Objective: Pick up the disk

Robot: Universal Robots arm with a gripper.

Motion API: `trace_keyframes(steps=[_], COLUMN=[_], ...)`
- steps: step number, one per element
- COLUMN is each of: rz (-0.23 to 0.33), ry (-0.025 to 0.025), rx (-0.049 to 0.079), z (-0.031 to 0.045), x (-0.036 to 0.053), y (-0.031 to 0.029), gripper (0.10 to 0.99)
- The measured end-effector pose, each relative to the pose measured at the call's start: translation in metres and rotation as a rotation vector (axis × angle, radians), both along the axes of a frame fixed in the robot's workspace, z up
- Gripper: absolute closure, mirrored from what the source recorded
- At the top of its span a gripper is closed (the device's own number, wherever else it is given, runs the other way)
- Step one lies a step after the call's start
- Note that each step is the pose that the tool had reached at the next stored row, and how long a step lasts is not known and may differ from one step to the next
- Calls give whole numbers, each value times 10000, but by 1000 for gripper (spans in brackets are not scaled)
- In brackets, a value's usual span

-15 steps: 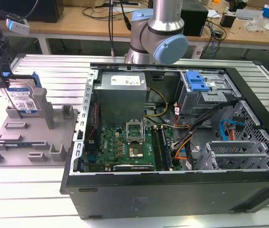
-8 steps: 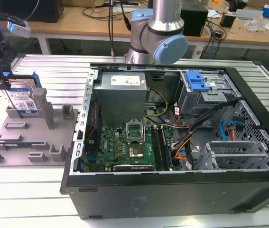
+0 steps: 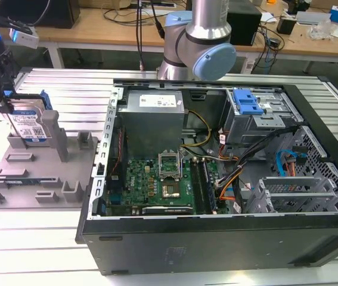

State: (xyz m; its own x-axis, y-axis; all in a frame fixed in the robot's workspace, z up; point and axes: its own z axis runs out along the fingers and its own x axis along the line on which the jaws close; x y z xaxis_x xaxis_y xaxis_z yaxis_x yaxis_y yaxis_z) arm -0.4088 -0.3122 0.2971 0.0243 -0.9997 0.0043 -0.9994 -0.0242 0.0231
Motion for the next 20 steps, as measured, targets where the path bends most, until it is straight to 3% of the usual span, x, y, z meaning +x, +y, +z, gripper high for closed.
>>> trace_keyframes(steps=[18,19,20], rz=[-107,-116,-124], ry=[-1,-1,-1], rx=[0,0,1], z=[-13,-13,-13], x=[-5,-5,-5], y=[-5,-5,-6], gripper=[604,616,690])
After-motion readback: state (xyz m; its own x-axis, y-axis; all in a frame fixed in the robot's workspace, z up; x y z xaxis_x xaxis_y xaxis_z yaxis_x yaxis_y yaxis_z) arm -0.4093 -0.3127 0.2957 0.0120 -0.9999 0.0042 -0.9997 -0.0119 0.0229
